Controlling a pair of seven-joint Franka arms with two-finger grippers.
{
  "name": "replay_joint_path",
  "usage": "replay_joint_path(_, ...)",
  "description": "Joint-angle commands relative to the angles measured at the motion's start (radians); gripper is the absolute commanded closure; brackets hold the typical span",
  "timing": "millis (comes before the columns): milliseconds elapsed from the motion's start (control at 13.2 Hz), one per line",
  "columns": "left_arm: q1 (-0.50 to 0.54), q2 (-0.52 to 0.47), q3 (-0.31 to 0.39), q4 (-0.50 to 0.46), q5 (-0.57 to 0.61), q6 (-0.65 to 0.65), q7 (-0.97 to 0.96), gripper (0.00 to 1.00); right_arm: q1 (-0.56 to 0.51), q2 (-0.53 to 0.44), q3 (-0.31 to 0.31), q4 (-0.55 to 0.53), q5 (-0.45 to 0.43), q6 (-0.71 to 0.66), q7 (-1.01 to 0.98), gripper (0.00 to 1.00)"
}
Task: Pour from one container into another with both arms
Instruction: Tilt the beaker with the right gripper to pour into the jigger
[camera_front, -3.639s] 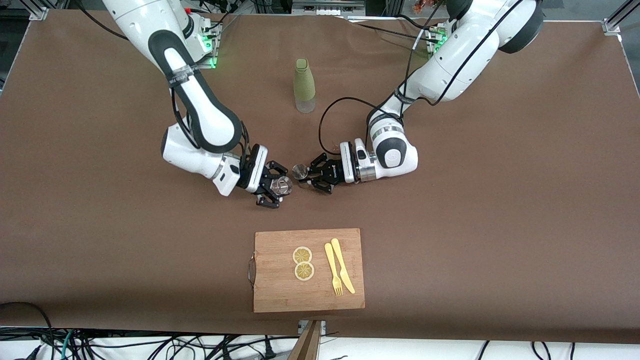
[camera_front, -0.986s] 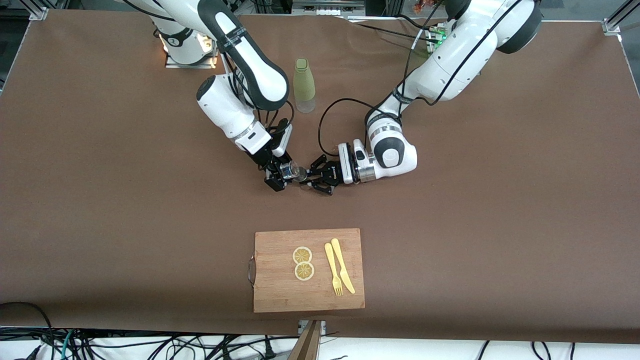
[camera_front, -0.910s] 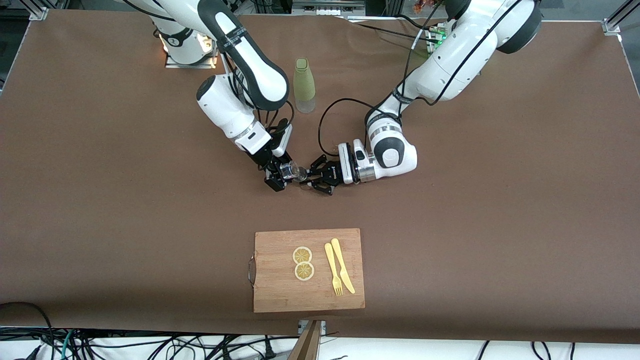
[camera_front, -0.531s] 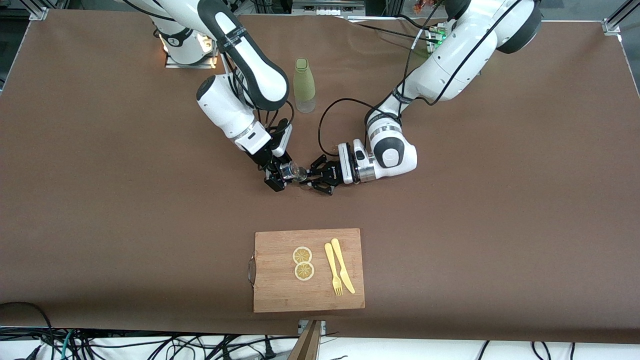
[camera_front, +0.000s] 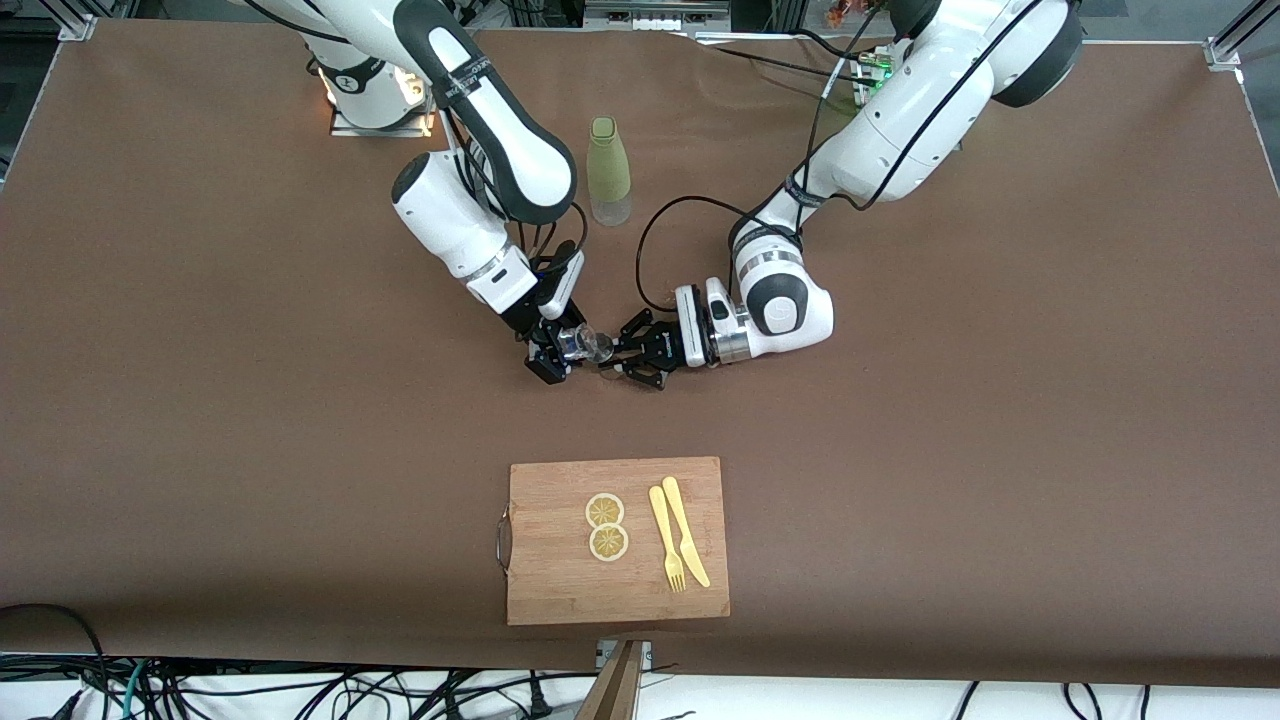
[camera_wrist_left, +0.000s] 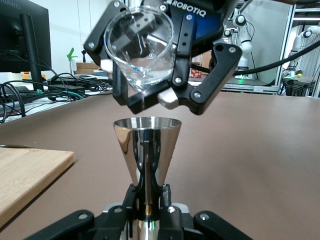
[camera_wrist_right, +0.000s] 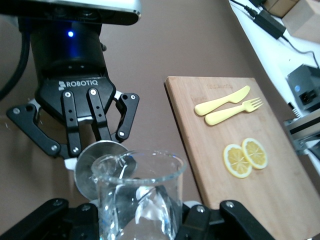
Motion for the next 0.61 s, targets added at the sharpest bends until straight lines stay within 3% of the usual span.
replay_joint_path(0, -0.006, 0.004, -0.006, 0.017, -0.046, 0.019, 0.063, 1.00, -0.015, -0.003, -0.004, 0.005, 0.079, -0.070, 0.023, 1.00)
replay_joint_path(152, -0.003, 0.004, -0.006, 0.013, -0.043, 0.014, 0.063, 1.00, -0.022, -0.012, -0.008, -0.009, 0.150, -0.138, 0.021, 1.00)
replay_joint_path(303, 0.004, -0.001, -0.004, 0.003, -0.040, 0.010, 0.067, 1.00, -0.024, -0.017, -0.031, -0.009, 0.151, -0.158, 0.023, 1.00)
replay_joint_path(531, 0.032, -0.016, -0.003, -0.040, -0.029, -0.057, 0.076, 1.00, -0.025, -0.038, -0.124, -0.004, 0.153, -0.325, 0.024, 1.00)
